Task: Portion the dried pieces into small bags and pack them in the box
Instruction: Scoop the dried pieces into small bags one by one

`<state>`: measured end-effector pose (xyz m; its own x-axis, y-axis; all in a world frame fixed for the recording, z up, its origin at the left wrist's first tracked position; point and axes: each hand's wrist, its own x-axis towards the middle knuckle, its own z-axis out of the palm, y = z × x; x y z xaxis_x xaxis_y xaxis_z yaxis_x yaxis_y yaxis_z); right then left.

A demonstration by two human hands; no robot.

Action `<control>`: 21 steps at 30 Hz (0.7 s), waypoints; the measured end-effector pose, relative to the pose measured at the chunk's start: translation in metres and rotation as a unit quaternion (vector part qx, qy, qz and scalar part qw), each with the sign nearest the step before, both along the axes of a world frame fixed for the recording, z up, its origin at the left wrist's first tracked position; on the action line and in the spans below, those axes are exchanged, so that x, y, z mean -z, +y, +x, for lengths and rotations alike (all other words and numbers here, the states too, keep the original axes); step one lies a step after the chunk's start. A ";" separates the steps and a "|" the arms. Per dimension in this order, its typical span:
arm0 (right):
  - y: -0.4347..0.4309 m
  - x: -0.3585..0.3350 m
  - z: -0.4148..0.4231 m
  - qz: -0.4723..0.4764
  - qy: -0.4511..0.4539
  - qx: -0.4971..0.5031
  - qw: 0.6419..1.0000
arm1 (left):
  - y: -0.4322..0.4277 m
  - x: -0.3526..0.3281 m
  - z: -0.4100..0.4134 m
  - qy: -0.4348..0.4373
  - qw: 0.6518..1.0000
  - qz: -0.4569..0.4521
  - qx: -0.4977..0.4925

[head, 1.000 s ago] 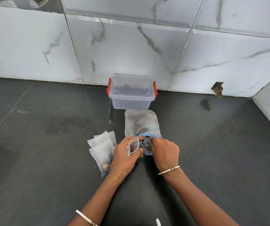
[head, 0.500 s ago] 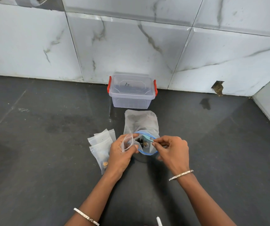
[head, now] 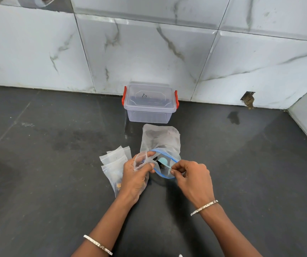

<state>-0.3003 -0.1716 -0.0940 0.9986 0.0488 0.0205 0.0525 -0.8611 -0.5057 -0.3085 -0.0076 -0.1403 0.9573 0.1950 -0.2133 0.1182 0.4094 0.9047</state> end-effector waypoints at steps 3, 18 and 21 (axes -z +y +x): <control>0.001 -0.002 -0.001 0.028 -0.025 -0.001 0.999 | 0.000 -0.002 0.000 0.002 1.000 -0.019 -0.010; 0.000 -0.002 -0.006 0.144 0.053 0.045 0.987 | -0.003 -0.009 -0.003 0.018 0.999 -0.037 -0.016; 0.001 -0.001 -0.009 0.181 0.081 0.052 0.979 | -0.003 -0.011 -0.003 0.021 0.998 -0.059 -0.014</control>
<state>-0.3097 -0.1703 -0.0932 0.9895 -0.0337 -0.1405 -0.1309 -0.6203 -0.7734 -0.3119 -0.0107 -0.1290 0.9416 0.1929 -0.2760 0.1415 0.5171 0.8442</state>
